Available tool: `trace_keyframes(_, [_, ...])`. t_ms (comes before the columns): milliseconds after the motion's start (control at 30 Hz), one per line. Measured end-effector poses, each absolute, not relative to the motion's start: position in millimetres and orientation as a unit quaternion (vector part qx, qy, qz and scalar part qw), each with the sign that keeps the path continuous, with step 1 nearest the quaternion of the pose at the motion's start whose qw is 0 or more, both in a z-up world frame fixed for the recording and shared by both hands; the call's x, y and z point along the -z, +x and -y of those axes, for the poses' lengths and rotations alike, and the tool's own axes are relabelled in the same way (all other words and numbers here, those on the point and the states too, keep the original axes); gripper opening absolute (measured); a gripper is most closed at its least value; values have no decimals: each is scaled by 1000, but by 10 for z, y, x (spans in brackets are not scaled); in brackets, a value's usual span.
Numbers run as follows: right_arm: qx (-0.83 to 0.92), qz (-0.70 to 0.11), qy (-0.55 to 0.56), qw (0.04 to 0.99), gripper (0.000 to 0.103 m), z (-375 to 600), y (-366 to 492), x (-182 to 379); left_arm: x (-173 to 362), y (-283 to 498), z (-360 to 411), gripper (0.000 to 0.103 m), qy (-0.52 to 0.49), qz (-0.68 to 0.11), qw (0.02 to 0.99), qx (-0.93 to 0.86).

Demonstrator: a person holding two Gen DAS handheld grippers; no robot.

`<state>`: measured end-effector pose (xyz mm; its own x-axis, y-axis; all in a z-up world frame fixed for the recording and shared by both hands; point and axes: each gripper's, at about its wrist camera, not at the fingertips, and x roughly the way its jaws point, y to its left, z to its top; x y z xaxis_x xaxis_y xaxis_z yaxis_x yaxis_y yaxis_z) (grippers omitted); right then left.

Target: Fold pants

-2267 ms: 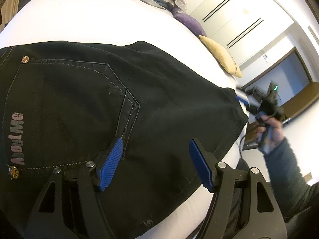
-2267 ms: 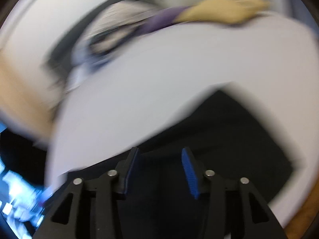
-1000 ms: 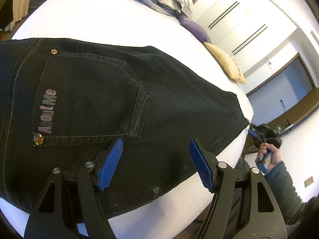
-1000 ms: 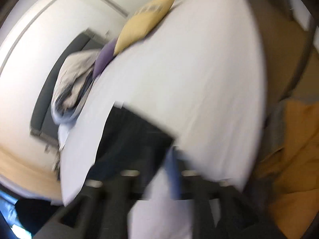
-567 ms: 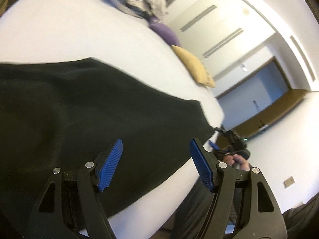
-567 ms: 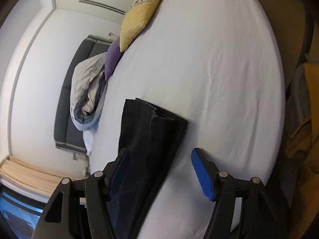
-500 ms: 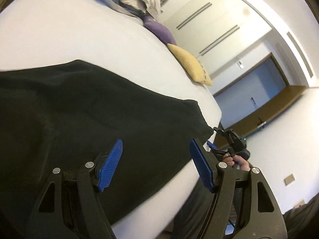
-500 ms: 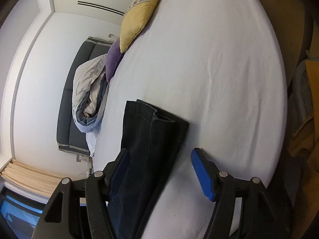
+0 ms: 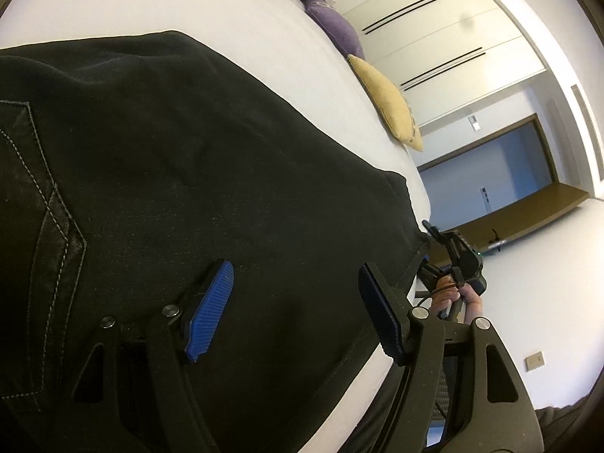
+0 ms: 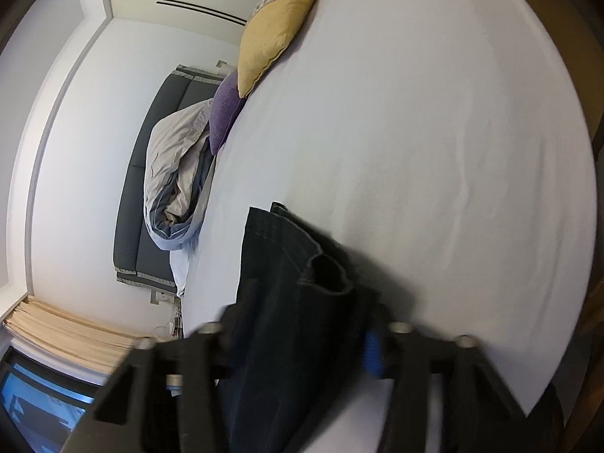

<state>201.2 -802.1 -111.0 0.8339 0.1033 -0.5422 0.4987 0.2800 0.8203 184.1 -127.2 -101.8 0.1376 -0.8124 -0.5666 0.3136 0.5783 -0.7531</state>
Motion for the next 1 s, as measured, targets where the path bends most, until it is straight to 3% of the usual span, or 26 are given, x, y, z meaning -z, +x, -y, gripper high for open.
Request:
trace_keyframes(67, [135,-265,581,758,13,8000,2032,1148,1030,1858,1289,67,-242,-526,714,394])
trace_keyframes(367, [174,-276,469,821,9,7591,2211,680,1094,1873,1196,66,-252,-530,708,394])
trace_keyframes(467, [142,-304,361,870,9,7063,2445,305,1129,1905,1030,64,-259,-529,706,394])
trace_keyframes(600, [-7,-365,76,928,9,5489,2756,-48,1159,1908,972,63,-270,-524,705,394])
trace_keyframes(667, [-61,-408,-55,909,8,4749,2777,162,1148,1886,917,63,-280,-520,703,396])
trace_keyframes(767, [-64,-448,-93,887,8,4415,2787,517,1113,1897,824,63,-305,-518,697,391])
trace_keyframes(833, [-49,-448,-90,888,8,4361,2761,616,1071,1891,776,70,-315,-521,691,390])
trace_keyframes(900, [-45,-445,-89,890,8,4379,2752,641,1027,1899,765,83,-329,-519,683,395])
trace_keyframes(1000, [-40,-432,-102,895,8,4353,2715,639,1020,1947,794,91,-356,-524,666,393])
